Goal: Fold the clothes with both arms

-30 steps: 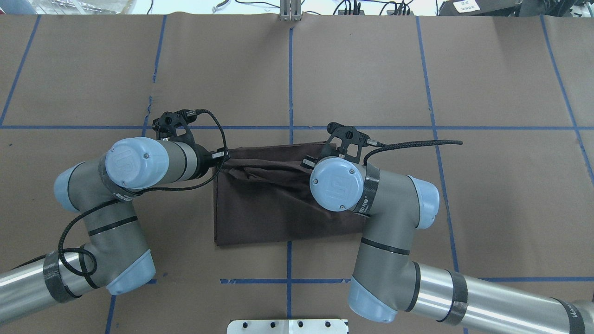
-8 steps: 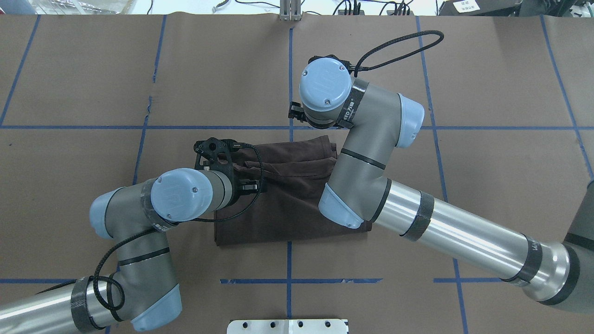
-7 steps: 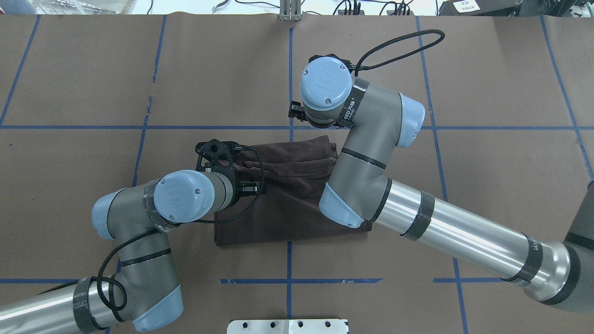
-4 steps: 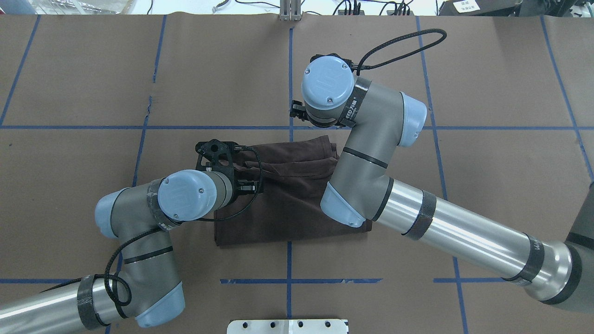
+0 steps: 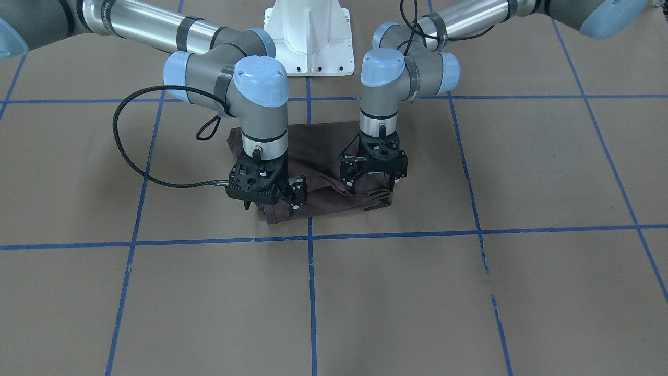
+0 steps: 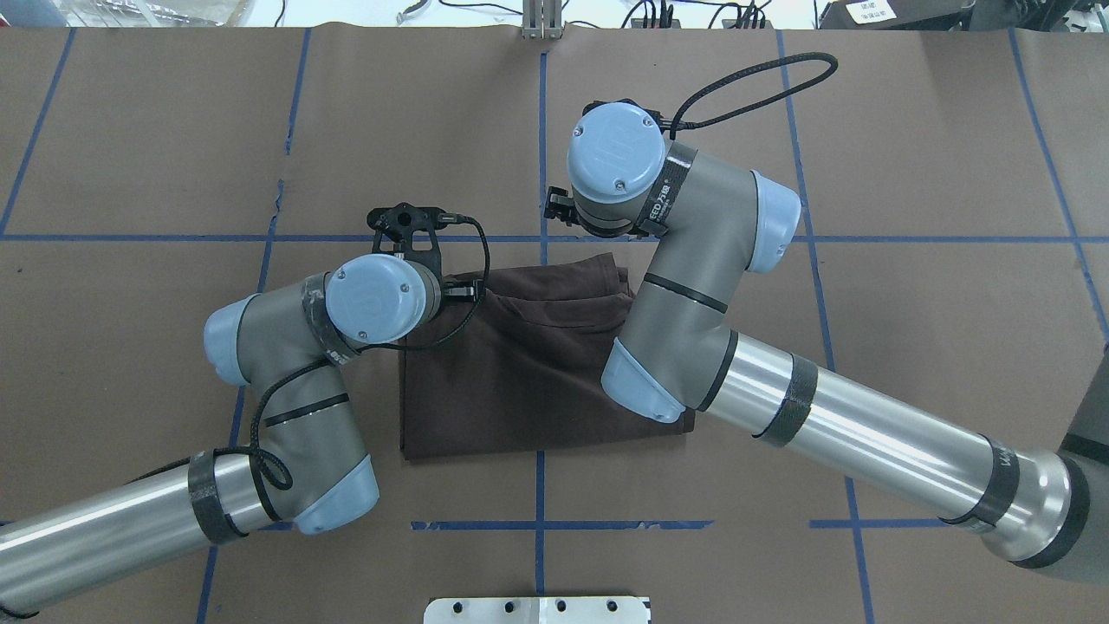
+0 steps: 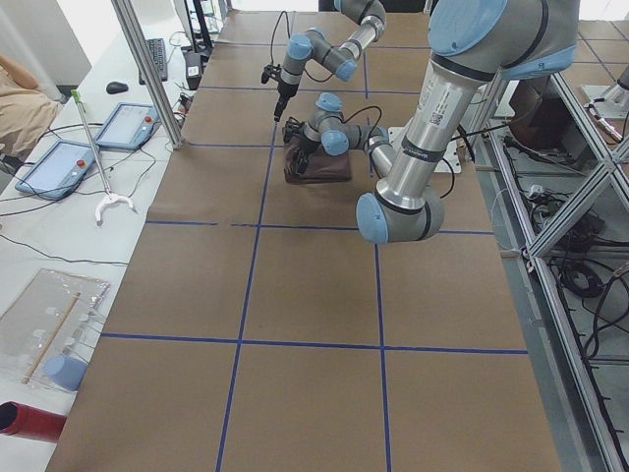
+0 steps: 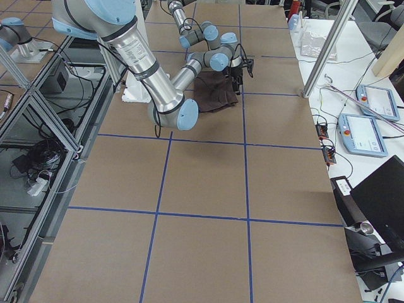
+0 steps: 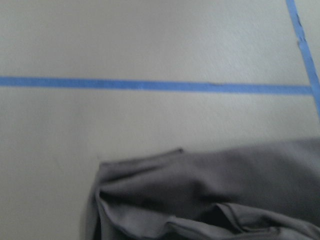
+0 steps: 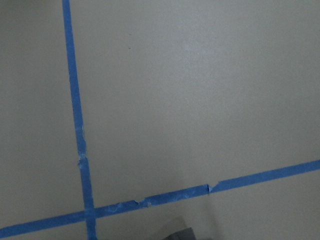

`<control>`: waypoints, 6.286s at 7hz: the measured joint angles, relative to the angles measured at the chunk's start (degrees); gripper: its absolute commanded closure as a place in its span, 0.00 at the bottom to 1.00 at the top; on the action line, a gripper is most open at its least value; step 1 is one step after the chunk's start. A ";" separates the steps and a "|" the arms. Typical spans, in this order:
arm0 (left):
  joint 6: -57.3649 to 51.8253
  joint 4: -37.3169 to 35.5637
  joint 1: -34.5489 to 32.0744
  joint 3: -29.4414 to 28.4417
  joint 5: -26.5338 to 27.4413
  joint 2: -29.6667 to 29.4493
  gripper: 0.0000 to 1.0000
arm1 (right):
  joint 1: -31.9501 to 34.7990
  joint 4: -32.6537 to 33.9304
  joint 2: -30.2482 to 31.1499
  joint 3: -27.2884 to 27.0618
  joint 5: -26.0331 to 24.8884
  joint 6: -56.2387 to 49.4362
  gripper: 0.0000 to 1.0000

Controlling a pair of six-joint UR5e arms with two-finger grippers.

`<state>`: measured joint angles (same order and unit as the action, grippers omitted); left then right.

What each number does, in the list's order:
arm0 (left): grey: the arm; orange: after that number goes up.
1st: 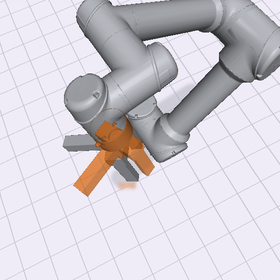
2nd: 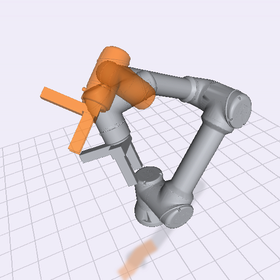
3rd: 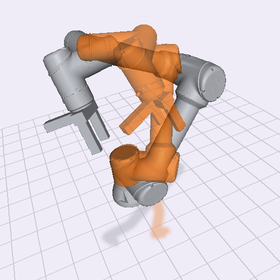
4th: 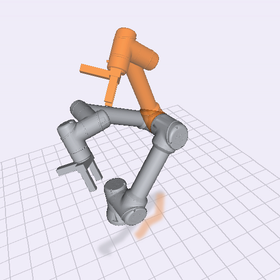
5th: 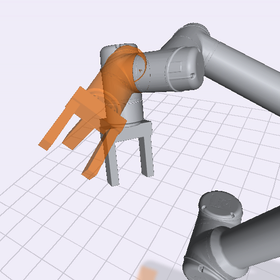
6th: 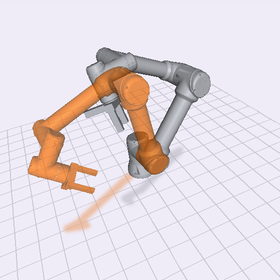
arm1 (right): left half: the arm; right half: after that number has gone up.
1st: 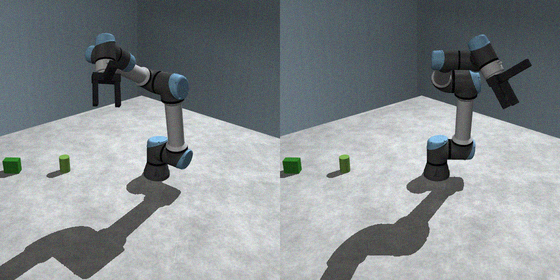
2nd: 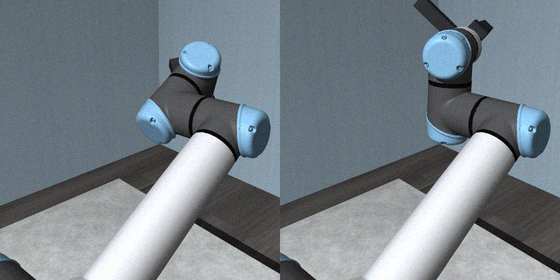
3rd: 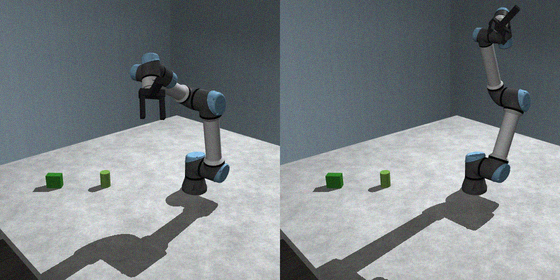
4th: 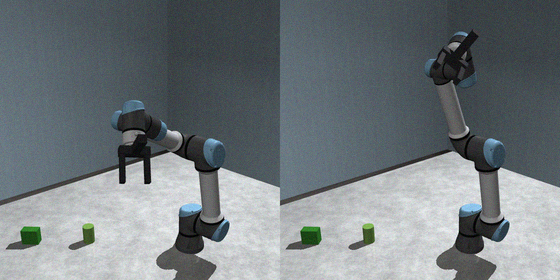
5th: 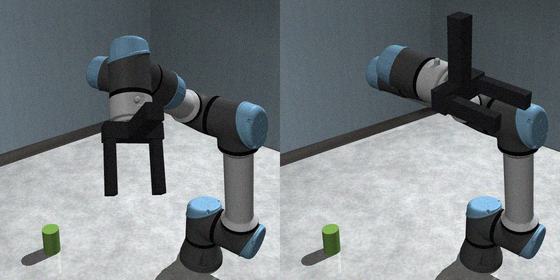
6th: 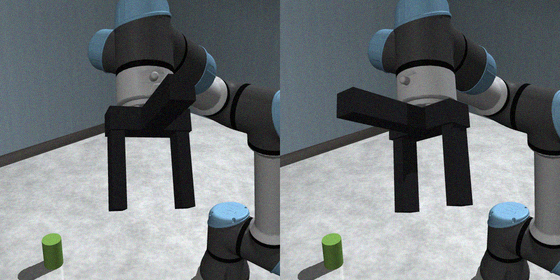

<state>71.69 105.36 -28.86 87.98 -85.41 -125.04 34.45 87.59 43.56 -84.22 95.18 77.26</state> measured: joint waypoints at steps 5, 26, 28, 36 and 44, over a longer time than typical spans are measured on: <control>-11.60 0.60 -9.20 3.07 -9.79 0.32 0.00 | -2.52 -2.47 3.03 -4.02 -0.71 5.78 0.51; -12.49 2.04 -9.54 4.86 -10.92 1.93 0.00 | -6.96 1.99 3.39 -1.24 -6.42 13.67 0.52; -12.51 2.04 -9.54 4.86 -10.92 1.98 0.00 | -7.23 2.04 1.36 2.31 -6.41 15.12 0.52; -12.02 2.04 -9.55 4.83 -10.86 2.07 0.00 | -8.35 5.69 1.33 1.35 -5.80 14.64 1.00; -11.94 3.57 -9.47 4.83 -10.83 2.98 0.00 | -4.03 5.60 0.90 2.28 -5.87 15.61 1.00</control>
<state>59.75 108.94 -38.34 92.82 -96.24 -122.06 30.41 93.19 44.46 -81.94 89.31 92.86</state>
